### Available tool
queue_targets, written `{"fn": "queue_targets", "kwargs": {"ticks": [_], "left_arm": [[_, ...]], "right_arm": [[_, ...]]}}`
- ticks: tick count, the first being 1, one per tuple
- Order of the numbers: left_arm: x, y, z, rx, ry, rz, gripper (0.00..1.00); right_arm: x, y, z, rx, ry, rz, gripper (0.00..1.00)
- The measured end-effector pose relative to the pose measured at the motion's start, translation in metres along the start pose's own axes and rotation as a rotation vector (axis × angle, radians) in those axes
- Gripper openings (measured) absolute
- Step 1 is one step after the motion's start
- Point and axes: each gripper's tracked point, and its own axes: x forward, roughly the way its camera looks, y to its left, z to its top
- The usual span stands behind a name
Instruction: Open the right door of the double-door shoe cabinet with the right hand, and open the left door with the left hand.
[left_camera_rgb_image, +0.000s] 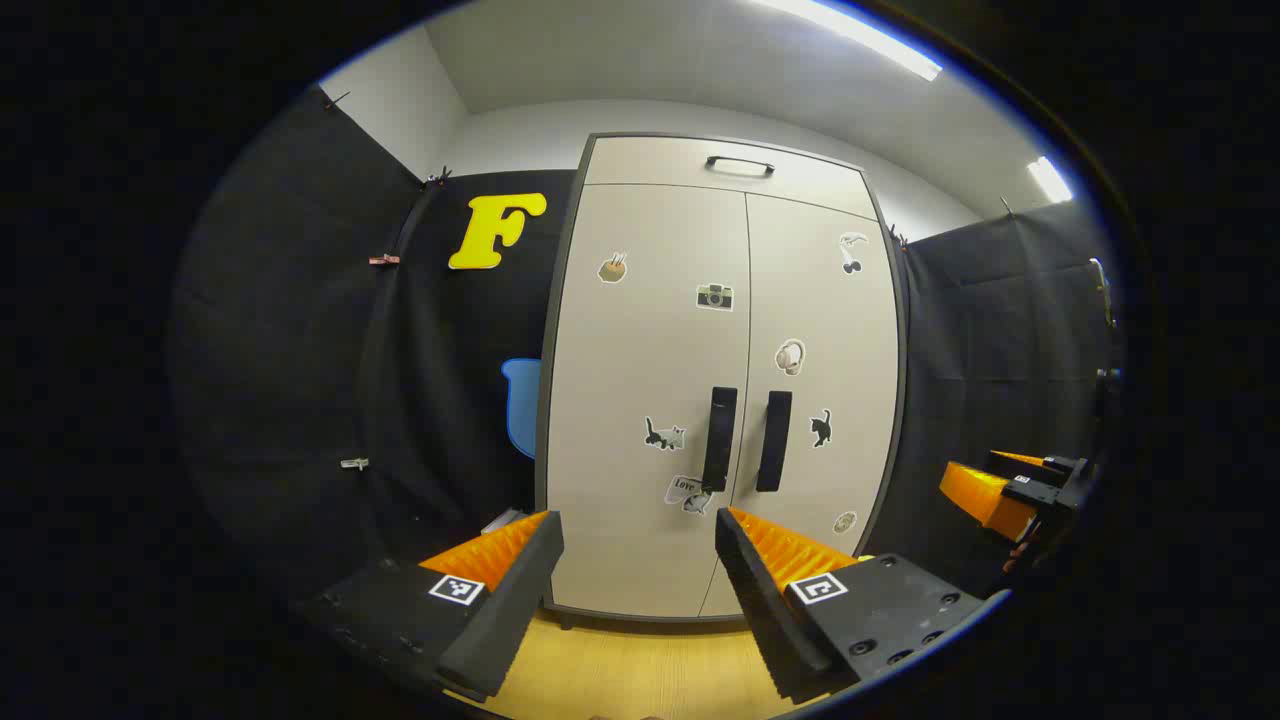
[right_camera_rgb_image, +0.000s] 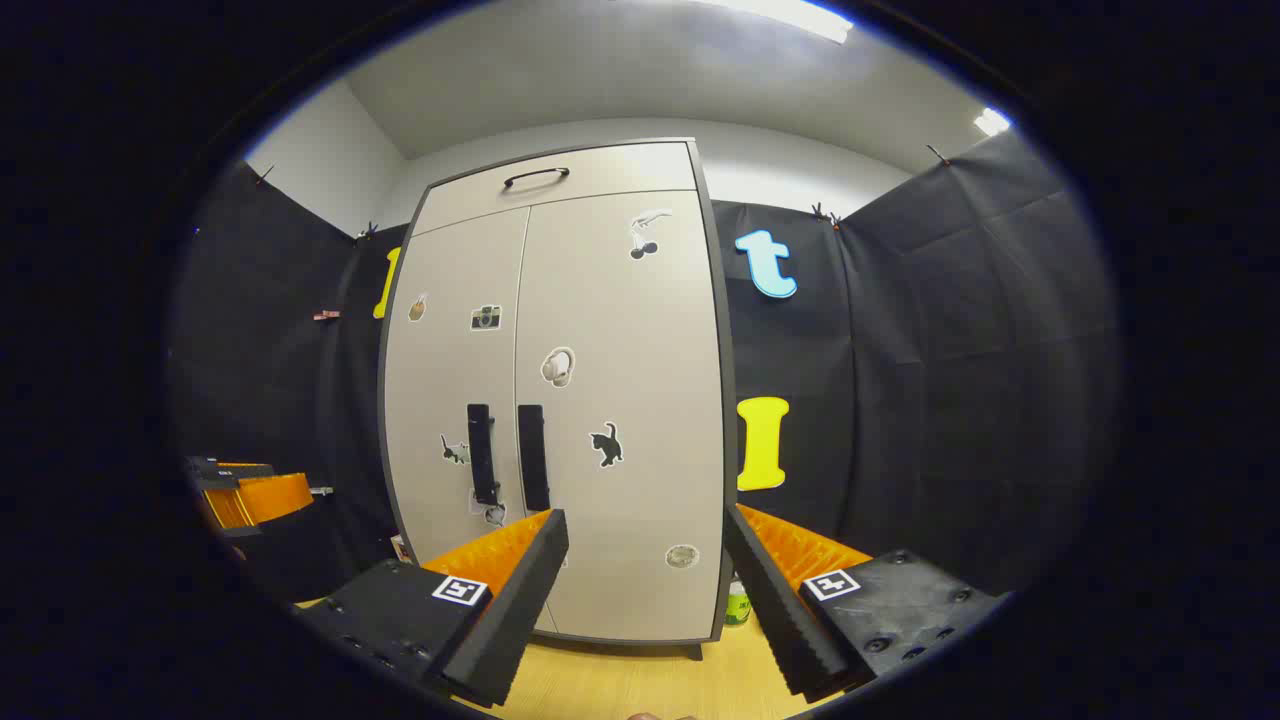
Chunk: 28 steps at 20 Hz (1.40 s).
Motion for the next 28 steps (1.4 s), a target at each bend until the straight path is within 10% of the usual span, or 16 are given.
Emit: {"fn": "queue_targets", "kwargs": {"ticks": [28], "left_arm": [[0.0,0.038,-0.027,0.084,0.067,-0.066,0.95]], "right_arm": [[0.022,0.079,-0.016,0.107,0.119,0.02,0.98]]}}
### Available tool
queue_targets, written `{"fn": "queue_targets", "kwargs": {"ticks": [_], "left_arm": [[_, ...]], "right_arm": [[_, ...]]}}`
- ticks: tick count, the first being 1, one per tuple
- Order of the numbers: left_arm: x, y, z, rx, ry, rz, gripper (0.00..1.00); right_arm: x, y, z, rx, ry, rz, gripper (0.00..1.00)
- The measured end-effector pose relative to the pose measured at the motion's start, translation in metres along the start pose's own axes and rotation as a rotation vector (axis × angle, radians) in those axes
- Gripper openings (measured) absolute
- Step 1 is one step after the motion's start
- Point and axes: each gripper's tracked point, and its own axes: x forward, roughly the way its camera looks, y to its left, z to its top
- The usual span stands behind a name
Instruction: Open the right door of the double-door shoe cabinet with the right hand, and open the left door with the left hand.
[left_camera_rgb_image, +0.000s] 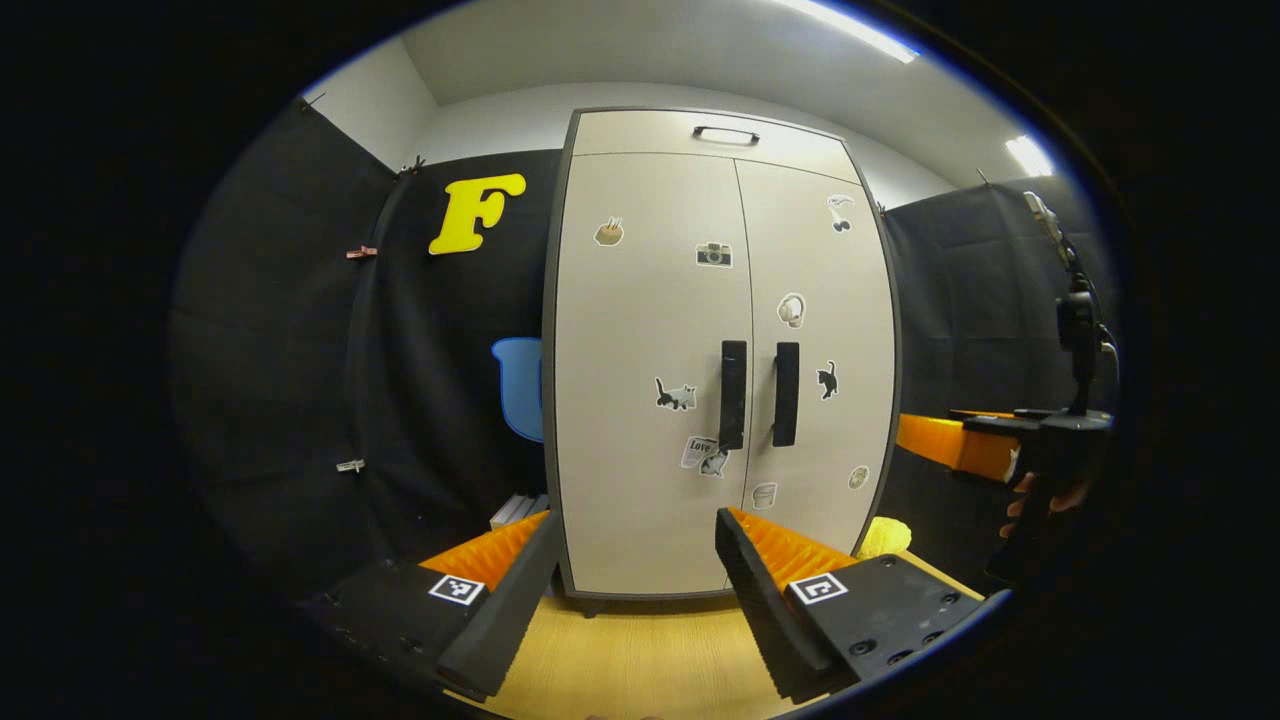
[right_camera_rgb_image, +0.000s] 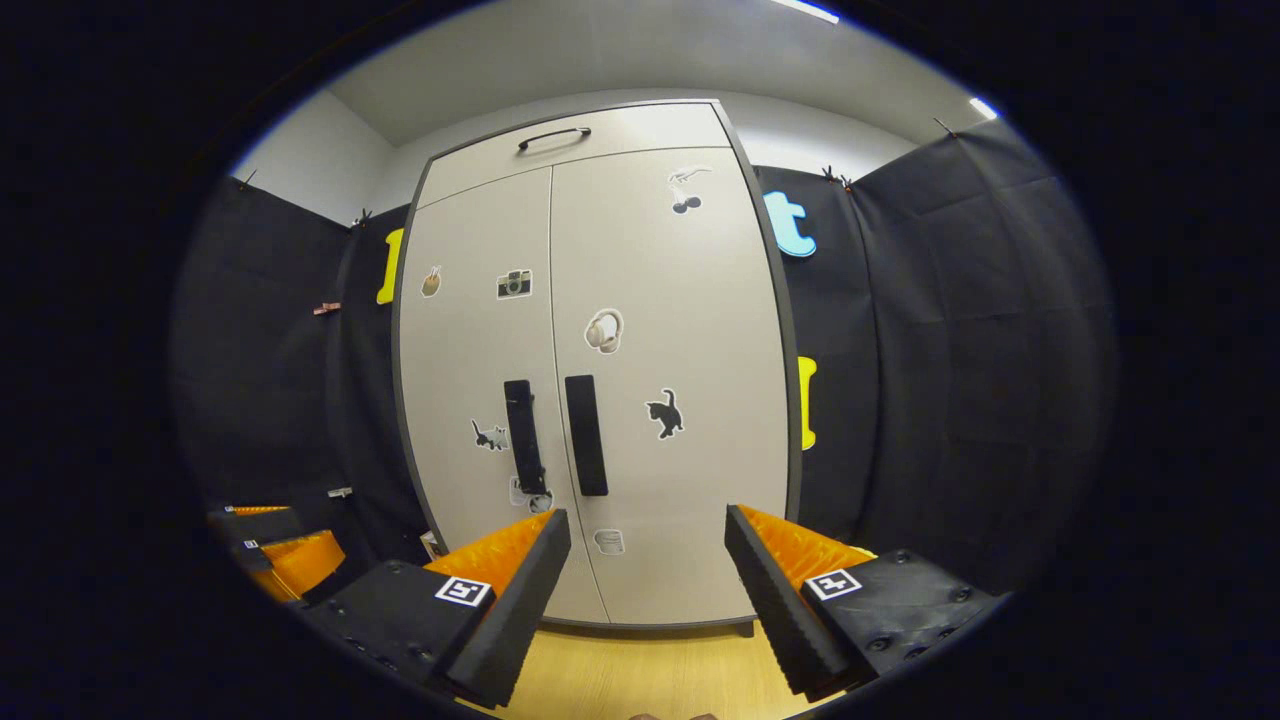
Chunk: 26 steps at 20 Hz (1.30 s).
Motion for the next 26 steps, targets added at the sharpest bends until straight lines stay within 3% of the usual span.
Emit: {"fn": "queue_targets", "kwargs": {"ticks": [3,14,26], "left_arm": [[0.001,0.005,-0.004,0.001,0.006,0.0,0.95],[0.002,0.056,-0.025,-0.029,0.039,0.065,0.95],[-0.009,0.107,-0.049,-0.044,0.077,0.145,0.95]], "right_arm": [[0.026,0.017,0.002,0.011,0.034,0.035,0.98],[0.129,0.043,0.026,-0.137,-0.005,-0.024,0.98],[0.19,0.048,-0.008,-0.175,0.058,-0.089,0.95]]}}
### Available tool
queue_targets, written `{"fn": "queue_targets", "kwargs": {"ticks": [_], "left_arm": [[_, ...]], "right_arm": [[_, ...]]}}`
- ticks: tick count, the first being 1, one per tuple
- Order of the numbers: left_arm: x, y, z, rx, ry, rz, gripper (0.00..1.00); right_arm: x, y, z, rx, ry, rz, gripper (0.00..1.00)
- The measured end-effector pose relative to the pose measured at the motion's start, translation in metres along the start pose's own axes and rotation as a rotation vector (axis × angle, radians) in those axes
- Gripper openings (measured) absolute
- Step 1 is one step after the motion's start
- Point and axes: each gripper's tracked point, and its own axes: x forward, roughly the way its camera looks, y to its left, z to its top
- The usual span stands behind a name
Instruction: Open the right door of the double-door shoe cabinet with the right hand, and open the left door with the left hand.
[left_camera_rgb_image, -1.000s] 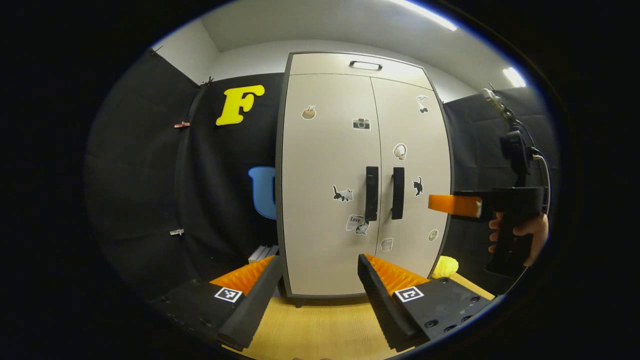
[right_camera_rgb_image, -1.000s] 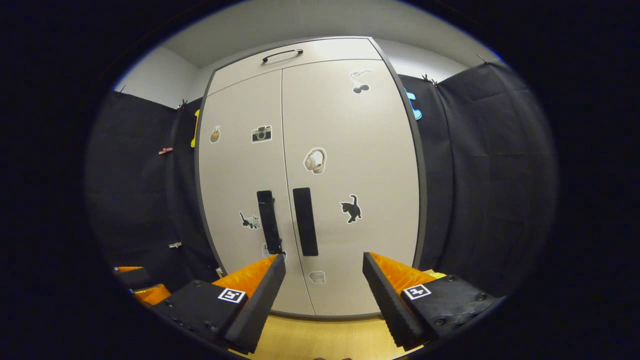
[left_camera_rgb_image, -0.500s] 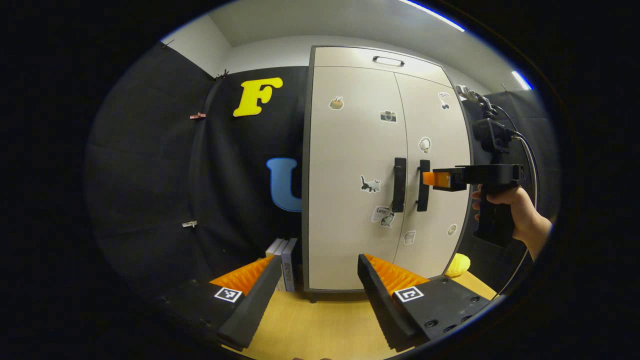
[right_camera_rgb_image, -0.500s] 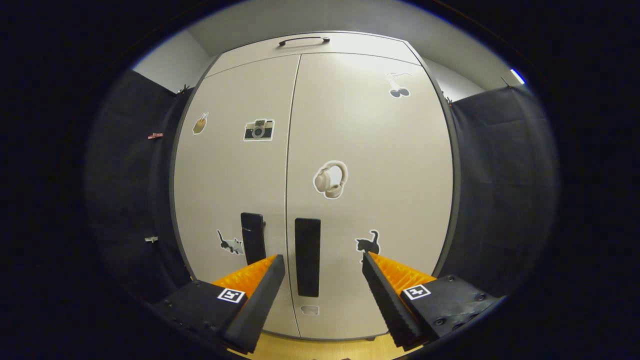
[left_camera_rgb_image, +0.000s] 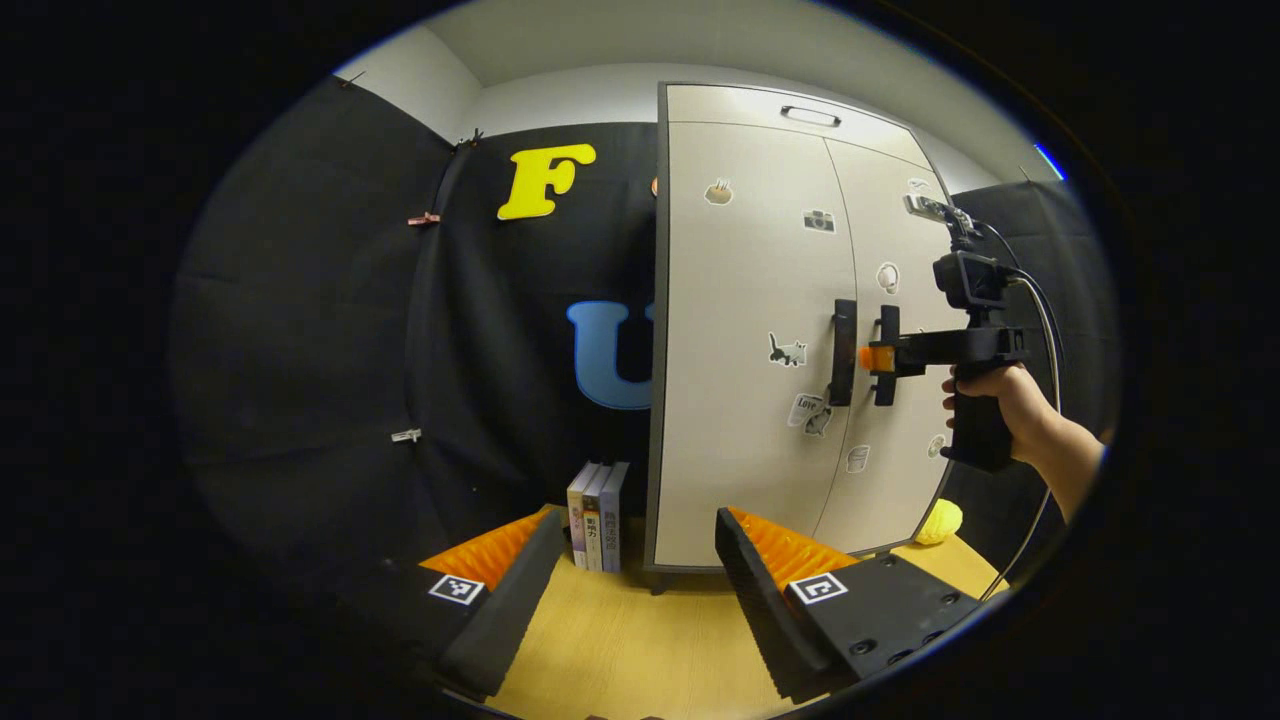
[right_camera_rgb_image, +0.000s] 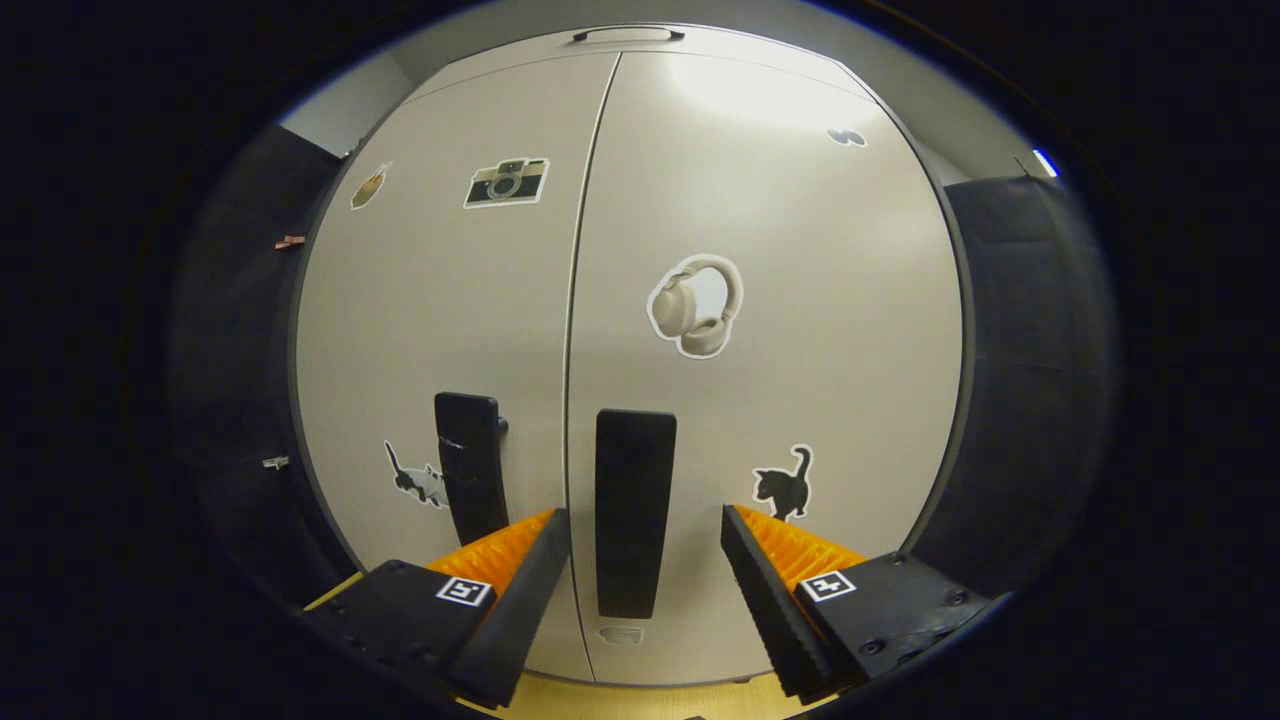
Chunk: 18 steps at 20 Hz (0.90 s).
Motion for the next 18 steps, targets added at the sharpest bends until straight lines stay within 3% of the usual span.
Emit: {"fn": "queue_targets", "kwargs": {"ticks": [2,3,5,7,9,13,14,16,17,18], "left_arm": [[0.0,0.008,-0.003,-0.011,0.004,0.01,0.95],[-0.001,0.011,-0.004,-0.015,0.004,0.014,0.95],[-0.002,0.017,-0.005,-0.016,0.002,0.021,0.95],[-0.004,0.024,-0.008,-0.007,0.0,0.031,0.95],[-0.006,0.025,-0.011,-0.011,0.002,0.026,0.95],[-0.013,0.026,-0.026,-0.033,0.031,0.001,0.95],[-0.015,0.025,-0.03,-0.042,0.043,-0.006,0.95],[-0.021,0.024,-0.038,-0.055,0.057,-0.025,0.95],[-0.022,0.023,-0.04,-0.047,0.06,-0.033,0.95],[-0.022,0.024,-0.044,-0.026,0.065,-0.037,0.95]], "right_arm": [[0.003,-0.002,-0.001,-0.003,0.006,-0.019,0.9],[0.004,-0.002,-0.001,-0.001,0.011,-0.026,0.73],[0.006,0.0,-0.006,0.009,0.039,-0.025,0.56],[0.009,0.005,-0.013,0.031,0.067,-0.011,0.56],[0.007,0.005,-0.01,0.063,0.069,-0.034,0.37],[0.008,0.004,-0.011,0.072,0.073,-0.053,0.37],[0.008,0.004,-0.01,0.078,0.078,-0.048,0.31],[0.008,0.004,-0.01,0.089,0.092,-0.051,0.31],[0.008,0.004,-0.011,0.08,0.098,-0.054,0.24],[0.007,0.003,-0.01,0.075,0.103,-0.056,0.24]]}}
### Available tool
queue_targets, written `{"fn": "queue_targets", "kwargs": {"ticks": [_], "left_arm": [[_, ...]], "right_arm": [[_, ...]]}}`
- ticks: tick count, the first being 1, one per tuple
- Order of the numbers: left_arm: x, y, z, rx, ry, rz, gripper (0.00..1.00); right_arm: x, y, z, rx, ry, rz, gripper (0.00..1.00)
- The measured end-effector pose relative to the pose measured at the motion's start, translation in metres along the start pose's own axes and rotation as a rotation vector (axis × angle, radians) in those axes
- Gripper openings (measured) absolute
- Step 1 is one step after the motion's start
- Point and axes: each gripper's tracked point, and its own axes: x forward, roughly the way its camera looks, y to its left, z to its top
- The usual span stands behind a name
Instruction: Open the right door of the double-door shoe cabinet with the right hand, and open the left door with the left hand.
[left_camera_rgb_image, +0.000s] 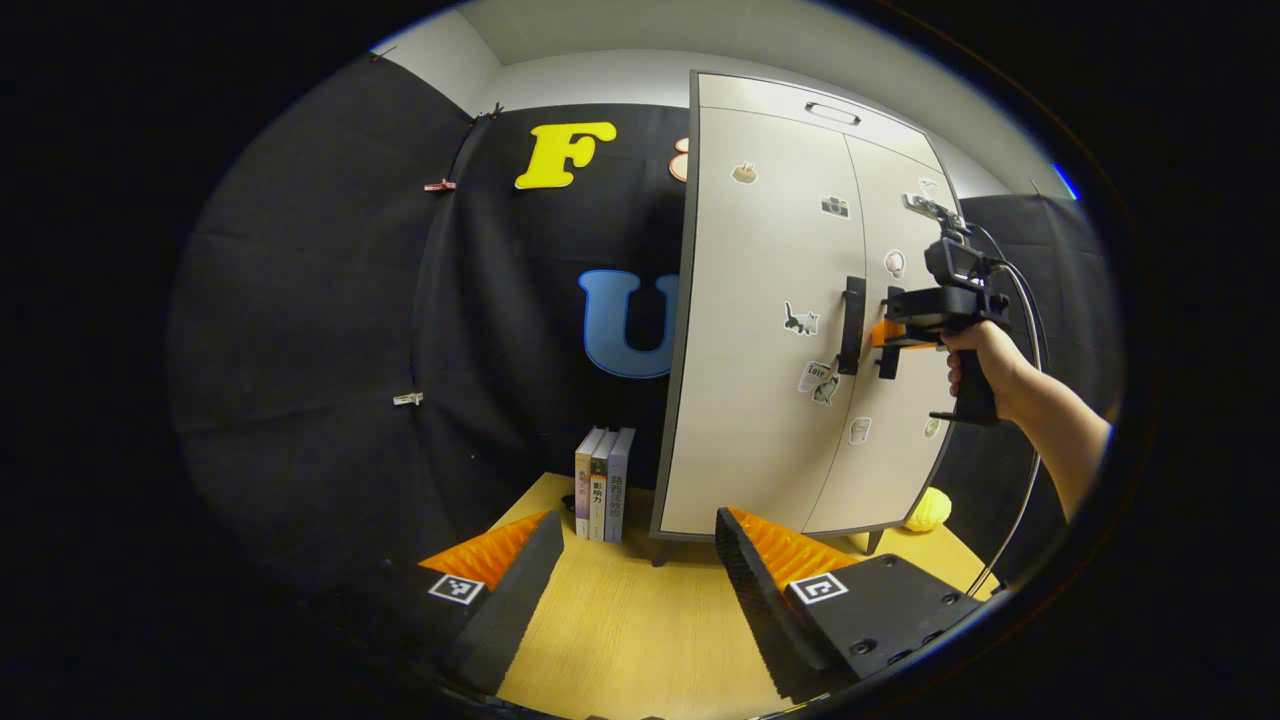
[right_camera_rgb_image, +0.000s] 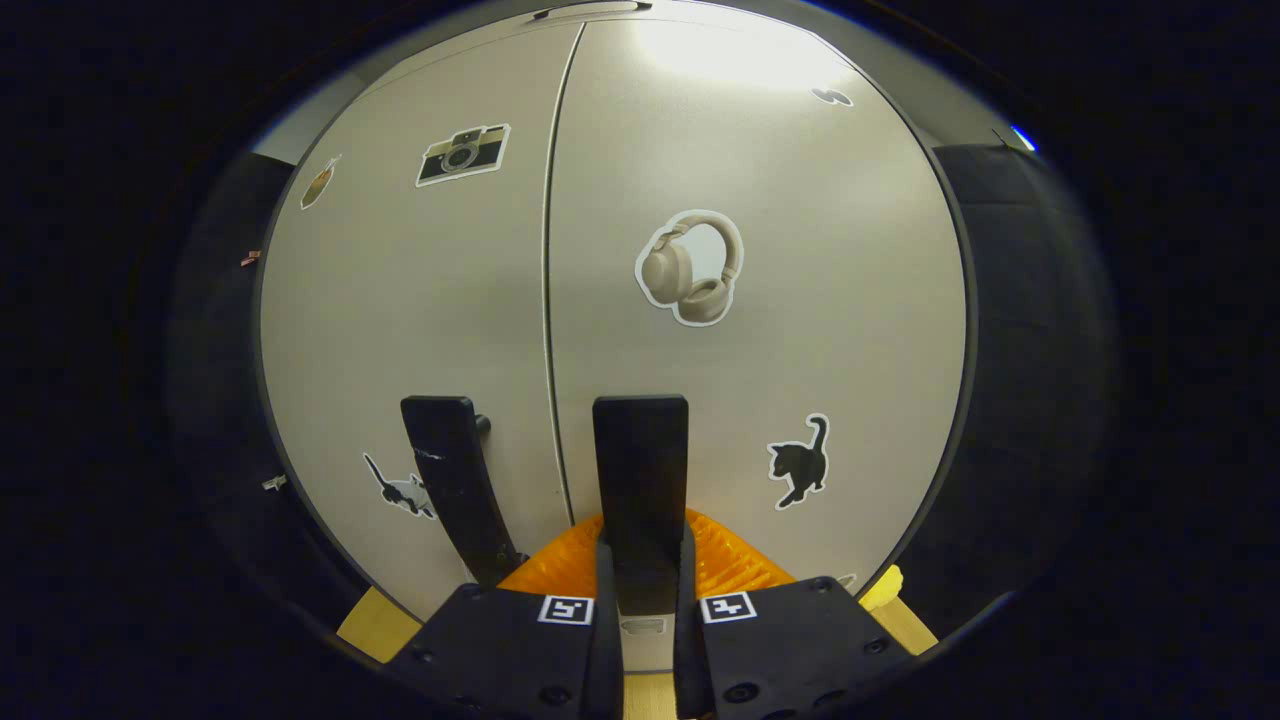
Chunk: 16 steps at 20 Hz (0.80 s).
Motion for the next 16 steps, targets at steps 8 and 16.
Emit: {"fn": "queue_targets", "kwargs": {"ticks": [8,16], "left_arm": [[-0.01,-0.029,0.008,0.055,-0.019,-0.059,0.95],[-0.034,-0.089,0.043,0.113,-0.091,-0.031,0.95]], "right_arm": [[-0.006,0.001,-0.002,-0.002,0.015,0.067,0.14],[-0.031,-0.007,-0.001,0.01,0.009,0.234,0.14]]}}
